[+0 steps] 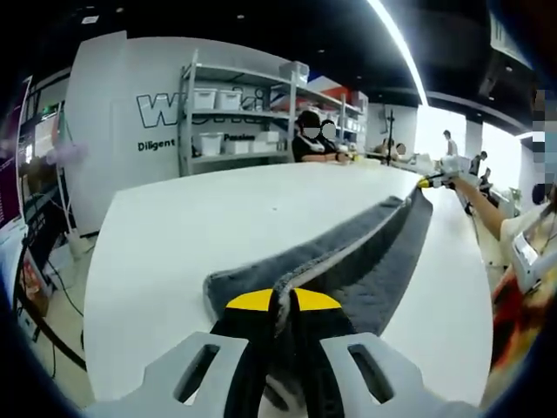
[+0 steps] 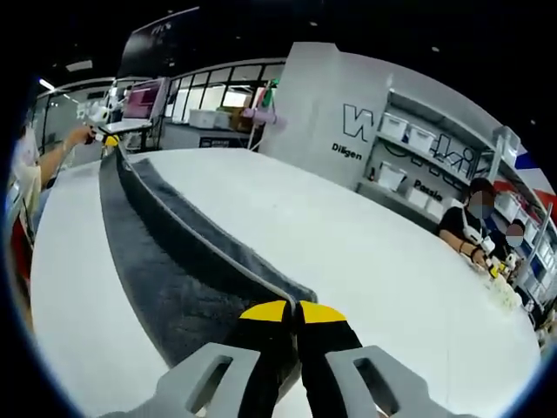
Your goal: Fold the towel on the table until its edges align and the towel forms a compact rectangular stack.
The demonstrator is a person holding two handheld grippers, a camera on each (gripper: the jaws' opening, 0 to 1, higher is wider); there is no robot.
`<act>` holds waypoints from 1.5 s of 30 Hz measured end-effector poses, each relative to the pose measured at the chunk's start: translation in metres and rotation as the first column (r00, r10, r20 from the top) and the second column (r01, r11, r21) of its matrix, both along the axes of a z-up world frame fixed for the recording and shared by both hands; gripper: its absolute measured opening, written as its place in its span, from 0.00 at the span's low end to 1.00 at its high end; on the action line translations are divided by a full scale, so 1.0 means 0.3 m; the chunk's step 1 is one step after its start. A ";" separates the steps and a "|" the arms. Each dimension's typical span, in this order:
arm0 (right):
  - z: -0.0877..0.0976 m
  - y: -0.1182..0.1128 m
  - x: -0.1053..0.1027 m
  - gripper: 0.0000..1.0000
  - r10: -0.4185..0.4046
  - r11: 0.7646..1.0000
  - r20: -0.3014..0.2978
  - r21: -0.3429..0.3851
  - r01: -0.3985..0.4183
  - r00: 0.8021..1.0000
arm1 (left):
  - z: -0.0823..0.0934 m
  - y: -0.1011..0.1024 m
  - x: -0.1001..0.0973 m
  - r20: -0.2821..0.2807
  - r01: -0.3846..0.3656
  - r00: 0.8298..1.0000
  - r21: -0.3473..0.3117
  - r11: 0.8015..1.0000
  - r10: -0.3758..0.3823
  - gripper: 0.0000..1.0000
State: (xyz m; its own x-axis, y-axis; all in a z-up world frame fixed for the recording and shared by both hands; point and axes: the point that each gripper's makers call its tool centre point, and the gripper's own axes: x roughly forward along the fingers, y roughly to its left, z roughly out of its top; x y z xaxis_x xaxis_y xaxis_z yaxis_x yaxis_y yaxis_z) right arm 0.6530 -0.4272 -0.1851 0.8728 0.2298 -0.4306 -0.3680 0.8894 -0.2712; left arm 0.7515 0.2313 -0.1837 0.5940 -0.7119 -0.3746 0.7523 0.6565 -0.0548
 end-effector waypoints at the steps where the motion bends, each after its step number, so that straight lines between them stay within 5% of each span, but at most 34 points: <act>1: 0.000 -0.003 0.006 0.00 0.000 1.000 -0.001 -0.001 0.000 1.000 | -0.001 -0.002 0.005 -0.001 0.000 1.000 -0.001 1.000 0.000 0.06; 35: 0.036 -0.060 0.160 0.00 -0.022 0.999 0.026 -0.027 0.023 0.999 | 0.037 -0.014 0.159 0.021 -0.046 0.999 0.004 0.999 0.046 0.03; 45: -0.051 -0.056 0.199 0.00 -0.025 0.997 -0.028 -0.080 0.023 0.999 | -0.041 -0.014 0.191 -0.017 -0.042 0.999 0.041 0.998 0.043 0.04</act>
State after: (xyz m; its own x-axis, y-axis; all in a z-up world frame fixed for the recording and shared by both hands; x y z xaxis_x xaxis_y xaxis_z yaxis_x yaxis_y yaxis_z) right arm 0.7127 -0.4441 -0.2003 0.8644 0.1732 -0.4720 -0.3557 0.8741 -0.3307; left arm 0.8087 0.2272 -0.1959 0.6161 -0.6705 -0.4134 0.7230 0.6896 -0.0409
